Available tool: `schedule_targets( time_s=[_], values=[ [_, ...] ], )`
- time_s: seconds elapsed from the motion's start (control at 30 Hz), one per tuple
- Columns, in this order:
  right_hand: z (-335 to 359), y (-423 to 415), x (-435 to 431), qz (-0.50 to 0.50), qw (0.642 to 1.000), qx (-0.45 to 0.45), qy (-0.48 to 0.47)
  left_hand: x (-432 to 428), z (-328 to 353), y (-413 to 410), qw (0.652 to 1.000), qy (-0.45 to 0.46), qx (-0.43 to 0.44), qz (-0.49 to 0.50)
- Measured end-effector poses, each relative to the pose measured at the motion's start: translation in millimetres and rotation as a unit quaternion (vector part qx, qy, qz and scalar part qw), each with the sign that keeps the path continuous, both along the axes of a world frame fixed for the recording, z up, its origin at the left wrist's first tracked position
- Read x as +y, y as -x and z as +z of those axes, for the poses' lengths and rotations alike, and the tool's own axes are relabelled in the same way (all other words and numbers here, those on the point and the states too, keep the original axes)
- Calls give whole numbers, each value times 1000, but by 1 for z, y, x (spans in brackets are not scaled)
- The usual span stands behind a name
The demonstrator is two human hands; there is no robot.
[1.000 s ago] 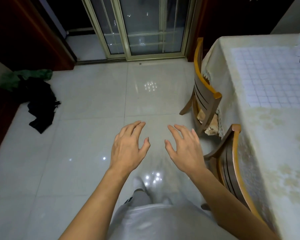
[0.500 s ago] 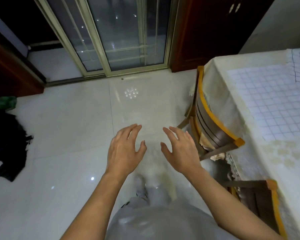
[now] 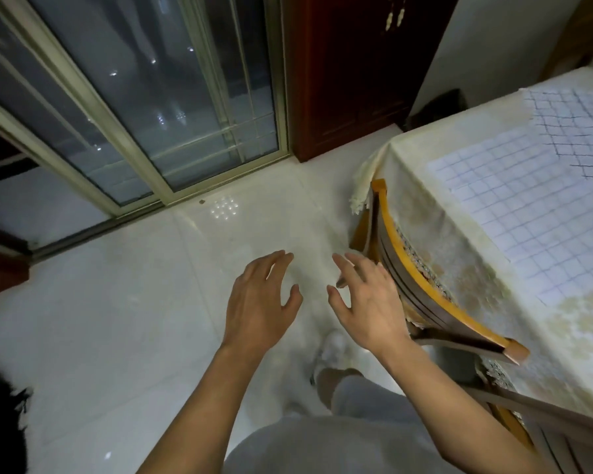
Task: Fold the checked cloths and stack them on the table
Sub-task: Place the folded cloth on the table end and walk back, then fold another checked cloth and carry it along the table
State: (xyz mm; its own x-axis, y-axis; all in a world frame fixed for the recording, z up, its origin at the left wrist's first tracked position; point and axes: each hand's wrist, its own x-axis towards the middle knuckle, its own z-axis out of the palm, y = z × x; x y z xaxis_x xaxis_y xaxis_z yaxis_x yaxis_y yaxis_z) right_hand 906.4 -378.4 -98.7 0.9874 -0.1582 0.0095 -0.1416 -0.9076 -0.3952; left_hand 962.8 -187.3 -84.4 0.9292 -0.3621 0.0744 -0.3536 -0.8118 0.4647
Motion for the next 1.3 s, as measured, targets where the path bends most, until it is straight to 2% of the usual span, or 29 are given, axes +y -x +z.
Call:
schedule_targets(
  time_s=[0.23,0.4,0.53,0.67,0.93,1.13,1.3],
  values=[
    [-8,-87,-68,-74,996,-40,-6,-82,-1,-111,995,-8,-23,-92],
    [0,-147,-143,-138,990,-26,-31,-173,9,-191,985,7,-37,-167],
    [4,-165,-203,-215,975,-35,-37,-251,7,-240,967,-4,-48,-249],
    [-2,-152,-248,-293,956,-22,-22,-321,1,-259,932,-2,-40,-361],
    [-23,-105,-291,-425,905,20,5,-423,-28,-268,857,-35,-25,-514],
    [-37,-74,-294,-463,882,78,29,-469,-63,-278,777,-81,-22,-624],
    [-62,-58,-299,-438,889,130,34,-490,-97,-283,717,-67,-62,-691]
  ],
)
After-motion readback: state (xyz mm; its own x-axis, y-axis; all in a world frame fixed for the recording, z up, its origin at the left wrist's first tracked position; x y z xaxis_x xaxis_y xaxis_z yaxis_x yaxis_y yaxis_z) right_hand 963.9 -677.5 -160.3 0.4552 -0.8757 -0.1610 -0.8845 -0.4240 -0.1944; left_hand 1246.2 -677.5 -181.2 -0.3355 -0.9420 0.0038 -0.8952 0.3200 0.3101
